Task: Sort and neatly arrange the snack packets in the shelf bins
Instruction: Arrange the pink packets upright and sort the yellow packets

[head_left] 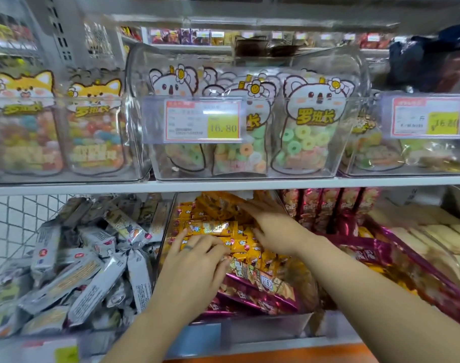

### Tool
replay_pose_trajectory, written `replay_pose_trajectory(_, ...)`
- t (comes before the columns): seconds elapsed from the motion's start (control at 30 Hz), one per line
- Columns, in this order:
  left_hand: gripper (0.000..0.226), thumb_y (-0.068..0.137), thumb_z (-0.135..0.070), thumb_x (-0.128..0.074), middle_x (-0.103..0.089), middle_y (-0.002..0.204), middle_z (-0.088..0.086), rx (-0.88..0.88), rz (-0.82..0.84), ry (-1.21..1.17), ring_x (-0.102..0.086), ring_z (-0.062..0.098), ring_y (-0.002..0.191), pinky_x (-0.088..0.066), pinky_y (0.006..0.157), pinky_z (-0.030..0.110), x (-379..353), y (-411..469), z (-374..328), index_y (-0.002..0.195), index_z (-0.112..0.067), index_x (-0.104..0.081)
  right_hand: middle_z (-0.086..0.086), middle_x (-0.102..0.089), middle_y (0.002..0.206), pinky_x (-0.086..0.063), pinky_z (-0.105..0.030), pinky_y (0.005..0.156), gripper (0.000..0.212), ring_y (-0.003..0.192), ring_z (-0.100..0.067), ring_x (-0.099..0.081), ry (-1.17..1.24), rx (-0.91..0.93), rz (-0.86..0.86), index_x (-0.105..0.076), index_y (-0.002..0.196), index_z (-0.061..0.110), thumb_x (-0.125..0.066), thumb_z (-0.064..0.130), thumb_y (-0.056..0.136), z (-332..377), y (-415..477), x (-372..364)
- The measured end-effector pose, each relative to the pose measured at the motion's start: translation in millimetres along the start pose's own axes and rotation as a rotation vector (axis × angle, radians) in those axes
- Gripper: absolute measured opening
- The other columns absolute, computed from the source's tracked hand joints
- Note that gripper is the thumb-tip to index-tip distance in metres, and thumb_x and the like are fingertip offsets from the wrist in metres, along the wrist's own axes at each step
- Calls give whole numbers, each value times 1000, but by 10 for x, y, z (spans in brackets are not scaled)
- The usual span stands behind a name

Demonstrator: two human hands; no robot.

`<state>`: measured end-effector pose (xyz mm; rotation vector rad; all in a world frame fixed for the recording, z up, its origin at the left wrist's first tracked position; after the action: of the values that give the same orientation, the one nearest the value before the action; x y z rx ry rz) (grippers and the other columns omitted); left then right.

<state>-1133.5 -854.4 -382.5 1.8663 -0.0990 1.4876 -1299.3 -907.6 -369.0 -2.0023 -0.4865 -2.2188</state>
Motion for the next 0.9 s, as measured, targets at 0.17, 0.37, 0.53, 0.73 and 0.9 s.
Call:
replay_pose_trajectory(0.17,35,87,-40,-35,-64,94,-20,2,24,21,-62,4,90,-31,104,42,18,22,-75,90,-35,-69,-3,-21,154,0,-28,114,61,145,-25,-4,150,35,-126,-29,147,25,-50,11,91,-129,-244,114)
replay_pose_trajectory(0.37,21,83,-36,-49,-64,93,-18,-38,66,22,-62,8,89,-36,103,48,-21,130,-390,91,-34,-69,5,-35,147,-16,-22,114,47,137,-13,-26,166,22,-150,-43,138,28,-52,19,93,-323,-865,244)
replay_pose_trajectory(0.53,35,87,-41,-35,-64,100,-19,-77,93,-45,-63,6,92,-40,100,42,-131,248,-776,101,-36,-66,12,-63,107,-44,-23,89,23,102,-8,-58,157,-100,-267,-66,108,25,-61,18,87,-794,-1405,556)
replay_pose_trajectory(0.73,37,99,-43,-33,-39,134,-24,-115,208,-203,-38,1,123,-15,111,25,-262,349,-1174,135,-41,-41,19,-63,73,-38,-20,71,9,70,2,-56,28,-304,32,-63,77,36,-61,34,85,-1257,-1834,537)
replay_pose_trajectory(0.9,36,97,-46,-36,-30,135,-24,-86,243,-240,-39,7,122,-30,105,24,-344,369,-1194,131,-43,-44,8,-56,116,-46,-31,89,39,103,-11,-54,64,-354,363,-58,120,31,-54,52,87,-1289,-1815,128)
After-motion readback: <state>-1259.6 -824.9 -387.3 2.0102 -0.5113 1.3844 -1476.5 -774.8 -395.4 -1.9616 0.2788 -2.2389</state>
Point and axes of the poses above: each hand's wrist, its own y-axis towards the middle knuckle, its own x-axis out of the back of the hand, z = x × y, the point moved 5 cm from there along y, towards the middle knuckle
